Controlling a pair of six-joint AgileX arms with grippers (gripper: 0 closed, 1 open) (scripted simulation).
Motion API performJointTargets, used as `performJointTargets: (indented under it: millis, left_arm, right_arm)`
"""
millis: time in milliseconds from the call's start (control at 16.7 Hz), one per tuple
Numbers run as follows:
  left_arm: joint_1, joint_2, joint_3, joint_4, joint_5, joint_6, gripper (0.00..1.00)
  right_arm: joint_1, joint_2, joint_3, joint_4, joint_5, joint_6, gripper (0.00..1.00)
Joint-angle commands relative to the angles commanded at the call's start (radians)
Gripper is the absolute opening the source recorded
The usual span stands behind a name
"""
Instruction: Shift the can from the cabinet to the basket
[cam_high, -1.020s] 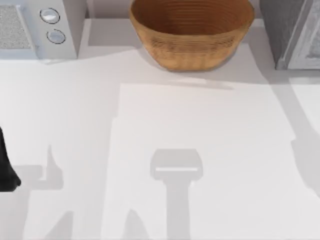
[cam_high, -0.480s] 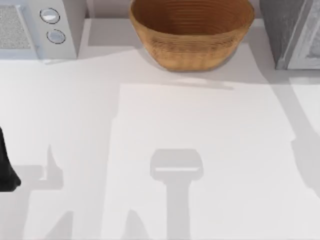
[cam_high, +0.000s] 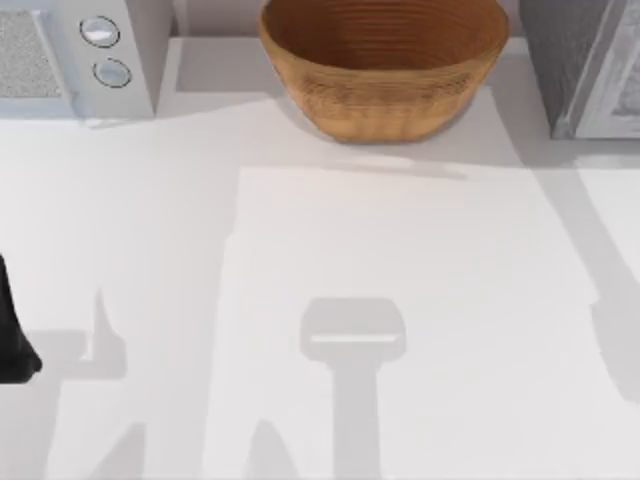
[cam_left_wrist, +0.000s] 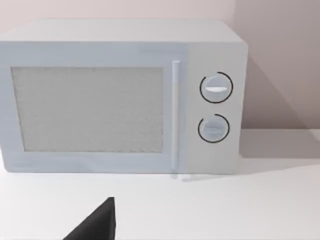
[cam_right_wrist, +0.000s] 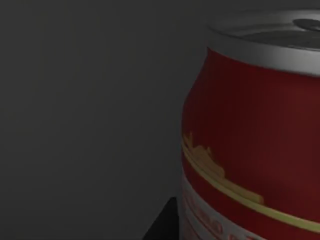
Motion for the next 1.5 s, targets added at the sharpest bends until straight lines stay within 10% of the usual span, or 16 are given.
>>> performJointTargets:
  millis: [960, 1500]
  left_arm:
    - [0.000, 0.000, 0.000, 0.000, 0.000, 0.000, 1.00]
    - [0.000, 0.000, 0.000, 0.000, 0.000, 0.000, 1.00]
  right_arm:
    - [0.119, -0.405, -0.217, -0.174, 0.110, 0.001, 0.00]
    - [-0.002, -0.888, -0.971, 0.057, -0.019, -0.006, 0.00]
